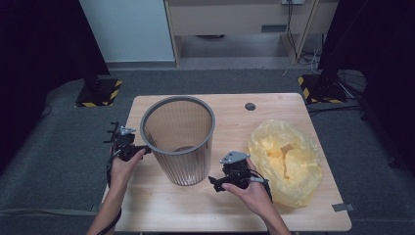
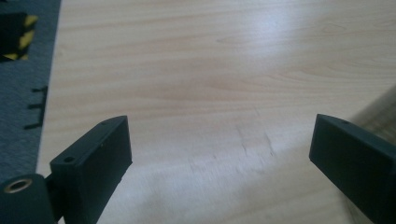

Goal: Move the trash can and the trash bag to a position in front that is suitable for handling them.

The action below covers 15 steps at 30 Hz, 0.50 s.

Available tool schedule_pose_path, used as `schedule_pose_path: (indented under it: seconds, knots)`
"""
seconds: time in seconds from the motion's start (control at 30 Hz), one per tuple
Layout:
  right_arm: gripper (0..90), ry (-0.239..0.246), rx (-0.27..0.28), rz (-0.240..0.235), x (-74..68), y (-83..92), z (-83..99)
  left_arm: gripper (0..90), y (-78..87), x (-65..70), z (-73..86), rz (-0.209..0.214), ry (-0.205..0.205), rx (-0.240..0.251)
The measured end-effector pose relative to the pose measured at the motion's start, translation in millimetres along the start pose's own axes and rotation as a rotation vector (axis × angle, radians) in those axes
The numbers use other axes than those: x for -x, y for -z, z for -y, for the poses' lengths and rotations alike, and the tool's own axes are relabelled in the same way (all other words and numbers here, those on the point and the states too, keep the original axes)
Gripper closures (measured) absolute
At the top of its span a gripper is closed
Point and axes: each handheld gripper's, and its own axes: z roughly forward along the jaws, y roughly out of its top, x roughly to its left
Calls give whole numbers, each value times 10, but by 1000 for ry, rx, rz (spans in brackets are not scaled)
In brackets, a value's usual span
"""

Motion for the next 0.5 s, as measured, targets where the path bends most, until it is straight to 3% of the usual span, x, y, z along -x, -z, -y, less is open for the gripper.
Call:
schedule_pose_path:
  seconds: [0.2,0.3,0.5]
  knots:
    - [45,-7,-3,-6,26,9,-5,53,-102,35,-171,-14,-18,18]
    - [36,-6,-12,-13,42,13,4,49,-119,32,-210,2,6,34]
    - [37,-12,-9,-26,74,10,12,49,-157,50,-251,4,13,49]
